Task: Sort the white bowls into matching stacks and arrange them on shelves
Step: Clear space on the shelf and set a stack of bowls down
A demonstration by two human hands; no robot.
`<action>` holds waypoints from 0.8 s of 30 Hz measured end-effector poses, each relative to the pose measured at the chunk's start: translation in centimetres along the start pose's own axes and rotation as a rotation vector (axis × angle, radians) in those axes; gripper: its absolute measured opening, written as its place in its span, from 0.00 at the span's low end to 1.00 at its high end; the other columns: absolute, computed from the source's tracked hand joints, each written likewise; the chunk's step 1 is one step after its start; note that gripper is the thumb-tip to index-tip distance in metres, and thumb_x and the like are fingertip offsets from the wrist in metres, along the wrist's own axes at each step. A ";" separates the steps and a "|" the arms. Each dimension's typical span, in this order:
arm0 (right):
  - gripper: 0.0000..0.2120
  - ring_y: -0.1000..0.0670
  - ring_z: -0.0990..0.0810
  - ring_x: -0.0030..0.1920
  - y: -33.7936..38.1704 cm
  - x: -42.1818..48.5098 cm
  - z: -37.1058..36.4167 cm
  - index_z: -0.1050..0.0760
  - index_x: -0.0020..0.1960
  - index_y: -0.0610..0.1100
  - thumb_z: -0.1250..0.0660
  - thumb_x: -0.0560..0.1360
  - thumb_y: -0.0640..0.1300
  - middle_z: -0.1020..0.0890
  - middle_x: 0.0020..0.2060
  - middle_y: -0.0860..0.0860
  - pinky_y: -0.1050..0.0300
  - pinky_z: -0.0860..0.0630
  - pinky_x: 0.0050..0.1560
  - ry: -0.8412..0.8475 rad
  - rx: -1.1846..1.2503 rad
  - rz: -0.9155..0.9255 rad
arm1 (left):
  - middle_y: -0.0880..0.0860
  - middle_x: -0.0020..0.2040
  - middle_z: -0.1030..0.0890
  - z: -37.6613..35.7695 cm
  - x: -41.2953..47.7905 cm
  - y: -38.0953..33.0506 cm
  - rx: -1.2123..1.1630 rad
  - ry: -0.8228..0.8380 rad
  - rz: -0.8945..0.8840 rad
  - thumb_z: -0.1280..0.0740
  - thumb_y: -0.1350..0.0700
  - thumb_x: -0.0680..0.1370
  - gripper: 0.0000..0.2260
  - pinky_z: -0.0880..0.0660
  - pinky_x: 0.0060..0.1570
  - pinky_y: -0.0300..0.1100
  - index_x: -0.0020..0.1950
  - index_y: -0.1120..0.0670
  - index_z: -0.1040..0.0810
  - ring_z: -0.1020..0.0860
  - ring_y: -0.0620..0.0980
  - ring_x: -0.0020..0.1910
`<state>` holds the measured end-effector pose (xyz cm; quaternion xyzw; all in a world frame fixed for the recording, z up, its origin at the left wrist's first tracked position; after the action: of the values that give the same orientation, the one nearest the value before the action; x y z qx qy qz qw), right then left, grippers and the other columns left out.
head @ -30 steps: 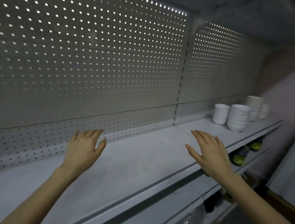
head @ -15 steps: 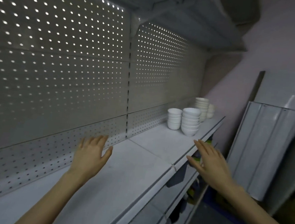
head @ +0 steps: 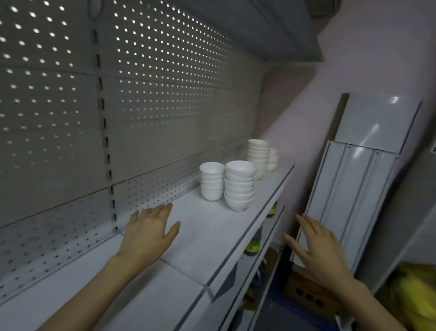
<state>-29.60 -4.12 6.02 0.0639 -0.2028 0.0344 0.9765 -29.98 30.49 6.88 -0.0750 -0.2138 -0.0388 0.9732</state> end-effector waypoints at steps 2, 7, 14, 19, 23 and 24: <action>0.41 0.48 0.37 0.71 -2.9 1.4 -0.5 0.43 0.75 0.47 0.62 0.71 0.71 0.37 0.73 0.49 0.49 0.40 0.70 -0.011 -0.036 -0.026 | 0.56 0.66 0.24 -1.4 2.5 -2.2 0.014 0.016 -0.017 0.62 0.36 0.72 0.39 0.34 0.65 0.56 0.71 0.57 0.31 0.24 0.58 0.61; 0.47 0.47 0.37 0.72 -9.8 5.8 -1.6 0.41 0.74 0.46 0.68 0.67 0.73 0.37 0.73 0.49 0.46 0.41 0.71 -0.014 -0.090 -0.054 | 0.58 0.56 0.18 -5.3 7.1 -8.1 -0.005 0.013 -0.038 0.52 0.40 0.75 0.32 0.27 0.57 0.60 0.63 0.61 0.23 0.19 0.59 0.52; 0.54 0.49 0.49 0.76 -20.7 12.0 -2.1 0.54 0.76 0.50 0.80 0.58 0.74 0.49 0.76 0.51 0.48 0.52 0.74 0.014 -0.113 -0.001 | 0.57 0.59 0.19 -10.0 12.6 -17.4 -0.021 -0.039 0.028 0.50 0.39 0.75 0.31 0.30 0.60 0.58 0.66 0.58 0.25 0.20 0.59 0.54; 0.55 0.50 0.48 0.75 -29.0 15.5 -2.5 0.53 0.76 0.50 0.80 0.57 0.75 0.47 0.76 0.52 0.47 0.52 0.74 0.032 -0.114 -0.005 | 0.57 0.46 0.16 -13.3 16.4 -24.8 -0.049 -0.007 0.050 0.48 0.41 0.74 0.28 0.23 0.46 0.53 0.55 0.59 0.20 0.19 0.59 0.42; 0.55 0.48 0.45 0.75 -33.8 17.9 -3.8 0.49 0.76 0.48 0.77 0.60 0.77 0.44 0.75 0.50 0.45 0.49 0.74 0.039 -0.083 -0.033 | 0.58 0.51 0.17 -15.3 19.7 -29.1 -0.052 0.017 0.034 0.50 0.39 0.74 0.30 0.24 0.50 0.56 0.58 0.59 0.21 0.19 0.61 0.47; 0.54 0.48 0.46 0.75 -34.6 18.5 -4.3 0.50 0.76 0.48 0.77 0.60 0.76 0.44 0.76 0.50 0.46 0.50 0.73 0.037 -0.086 -0.037 | 0.58 0.53 0.17 -15.8 20.7 -30.0 -0.049 0.022 0.030 0.50 0.39 0.74 0.31 0.24 0.51 0.56 0.60 0.59 0.22 0.19 0.61 0.49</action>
<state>-7.80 -37.05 5.71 0.0251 -0.1850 0.0085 0.9824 -7.95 -2.59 5.32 -0.1013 -0.2010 -0.0304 0.9739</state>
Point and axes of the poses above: each hand's wrist, its own x-axis towards the middle knuckle, its own z-axis out of the back of the hand, y = z × x, the point moved 3 cm from there along x, towards the middle knuckle
